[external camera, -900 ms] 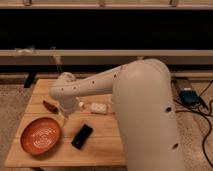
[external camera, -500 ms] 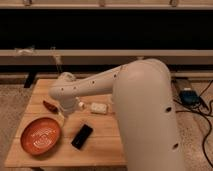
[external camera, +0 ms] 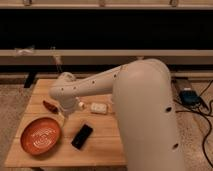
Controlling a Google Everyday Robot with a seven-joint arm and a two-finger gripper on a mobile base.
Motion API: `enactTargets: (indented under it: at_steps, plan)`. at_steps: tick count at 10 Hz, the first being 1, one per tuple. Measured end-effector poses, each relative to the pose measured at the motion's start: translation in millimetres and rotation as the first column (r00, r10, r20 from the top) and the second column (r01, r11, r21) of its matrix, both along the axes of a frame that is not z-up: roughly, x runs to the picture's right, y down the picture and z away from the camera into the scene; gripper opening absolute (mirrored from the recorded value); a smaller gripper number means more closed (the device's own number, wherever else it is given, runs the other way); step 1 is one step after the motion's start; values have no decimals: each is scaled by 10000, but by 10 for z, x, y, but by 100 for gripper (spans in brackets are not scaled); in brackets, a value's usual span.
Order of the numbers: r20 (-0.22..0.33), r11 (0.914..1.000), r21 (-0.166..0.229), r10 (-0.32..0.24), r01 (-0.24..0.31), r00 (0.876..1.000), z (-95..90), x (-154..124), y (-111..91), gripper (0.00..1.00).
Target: Wipe the white sponge on the table
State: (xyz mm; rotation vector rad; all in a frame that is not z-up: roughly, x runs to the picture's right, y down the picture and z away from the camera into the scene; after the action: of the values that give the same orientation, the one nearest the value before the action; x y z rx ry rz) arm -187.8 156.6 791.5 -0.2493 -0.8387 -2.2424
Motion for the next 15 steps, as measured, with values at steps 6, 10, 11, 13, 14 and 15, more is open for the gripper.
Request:
enactTargets:
  at_steps: [6, 10, 11, 13, 14, 15]
  plan:
    - [0, 10000, 1, -1, 1, 10000, 0, 0, 0, 80]
    - [0, 10000, 2, -1, 1, 10000, 0, 0, -1, 80]
    - [-4, 10000, 9, -5, 5, 10000, -5, -1, -1, 80]
    - [-354, 9996, 234, -165, 173, 9992, 39, 44, -26, 80]
    - [-554, 9989, 372, -257, 278, 9981, 105, 89, -56, 80]
    - [-763, 9982, 495, -308, 346, 9966, 177, 171, -94, 80]
